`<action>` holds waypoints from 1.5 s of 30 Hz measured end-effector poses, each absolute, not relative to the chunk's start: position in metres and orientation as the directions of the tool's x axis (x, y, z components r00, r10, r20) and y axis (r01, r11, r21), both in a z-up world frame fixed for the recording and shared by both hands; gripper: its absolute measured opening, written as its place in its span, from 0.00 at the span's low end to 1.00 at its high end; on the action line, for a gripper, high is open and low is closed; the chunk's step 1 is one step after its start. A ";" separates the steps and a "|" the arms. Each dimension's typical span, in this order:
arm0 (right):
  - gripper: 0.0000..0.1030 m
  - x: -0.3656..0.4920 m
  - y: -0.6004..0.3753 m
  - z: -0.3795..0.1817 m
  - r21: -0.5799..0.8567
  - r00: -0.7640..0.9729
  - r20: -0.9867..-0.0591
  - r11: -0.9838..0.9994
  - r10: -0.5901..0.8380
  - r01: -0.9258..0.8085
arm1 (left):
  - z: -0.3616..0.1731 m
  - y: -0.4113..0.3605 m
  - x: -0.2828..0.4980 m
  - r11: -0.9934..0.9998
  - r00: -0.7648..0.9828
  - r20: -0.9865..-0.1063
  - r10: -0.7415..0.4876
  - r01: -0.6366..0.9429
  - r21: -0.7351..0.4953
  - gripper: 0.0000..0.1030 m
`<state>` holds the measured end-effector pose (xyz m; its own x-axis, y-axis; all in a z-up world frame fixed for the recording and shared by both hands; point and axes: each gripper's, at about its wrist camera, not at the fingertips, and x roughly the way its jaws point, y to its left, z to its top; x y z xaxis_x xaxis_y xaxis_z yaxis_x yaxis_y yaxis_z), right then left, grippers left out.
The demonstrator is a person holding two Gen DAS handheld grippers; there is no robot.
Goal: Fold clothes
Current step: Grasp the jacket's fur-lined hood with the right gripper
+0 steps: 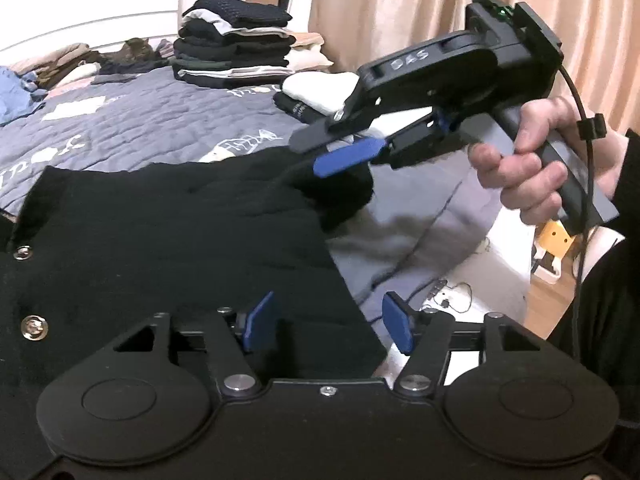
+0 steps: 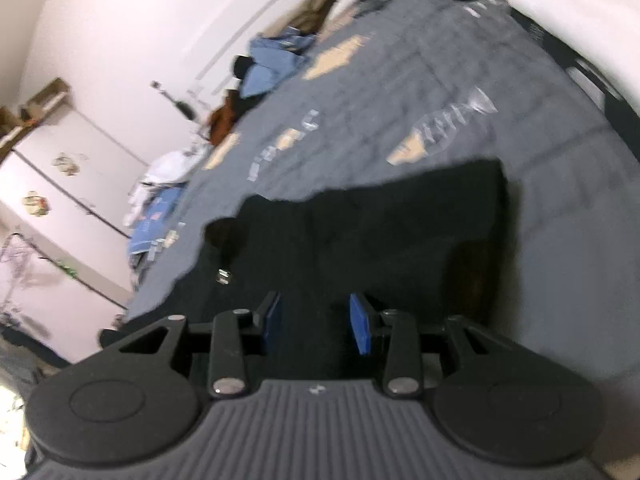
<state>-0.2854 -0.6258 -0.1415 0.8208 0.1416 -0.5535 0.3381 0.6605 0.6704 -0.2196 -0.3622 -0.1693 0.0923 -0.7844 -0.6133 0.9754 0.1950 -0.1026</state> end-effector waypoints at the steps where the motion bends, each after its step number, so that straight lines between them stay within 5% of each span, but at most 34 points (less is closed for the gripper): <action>1: 0.36 -0.287 -0.627 -0.146 0.668 0.814 -0.566 0.650 0.129 0.362 | -0.173 -0.365 -0.223 0.198 0.103 -0.623 -0.776 0.976 -0.085 0.61; 7: 0.35 -0.296 -0.647 -0.172 0.710 0.811 -0.581 0.529 0.069 0.464 | -0.194 -0.375 -0.235 0.198 0.161 -0.671 -0.724 0.980 0.021 0.61; 8: 0.35 -0.298 -0.652 -0.176 0.724 0.814 -0.577 0.501 0.062 0.475 | -0.197 -0.376 -0.236 0.192 0.165 -0.676 -0.718 0.981 0.035 0.52; 9: 0.35 -0.298 -0.655 -0.179 0.725 0.813 -0.580 0.490 0.053 0.485 | -0.199 -0.377 -0.236 0.185 0.169 -0.680 -0.713 0.981 0.050 0.30; 11: 0.35 -0.296 -0.659 -0.185 0.720 0.804 -0.593 0.479 0.047 0.503 | -0.198 -0.377 -0.232 0.182 0.165 -0.699 -0.696 0.982 0.050 0.17; 15: 0.32 -0.294 -0.661 -0.192 0.710 0.788 -0.614 0.472 0.053 0.522 | -0.185 -0.371 -0.219 0.163 0.129 -0.728 -0.673 0.986 0.025 0.09; 27: 0.32 -0.307 -0.664 -0.178 0.620 0.717 -0.696 0.537 0.041 0.571 | -0.182 -0.358 -0.216 0.056 0.060 -0.773 -0.632 0.998 0.031 0.08; 31: 0.32 -0.319 -0.669 -0.164 0.677 0.772 -0.632 0.535 0.070 0.506 | -0.184 -0.360 -0.215 0.080 0.054 -0.758 -0.650 0.997 0.003 0.10; 38: 0.35 -0.332 -0.675 -0.140 0.759 0.887 -0.461 0.527 0.021 0.382 | -0.160 -0.347 -0.209 0.110 0.013 -0.671 -0.741 0.989 -0.102 0.25; 45: 0.36 -0.326 -0.659 -0.130 0.743 0.884 -0.467 0.552 0.022 0.379 | -0.141 -0.331 -0.182 0.262 0.099 -0.591 -0.801 0.945 -0.197 0.42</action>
<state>-0.3263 -0.6593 -0.1301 0.8838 0.0217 -0.4674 0.3791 0.5522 0.7425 -0.1816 -0.3314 -0.1414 0.0986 -0.8009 -0.5907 0.9449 0.2615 -0.1968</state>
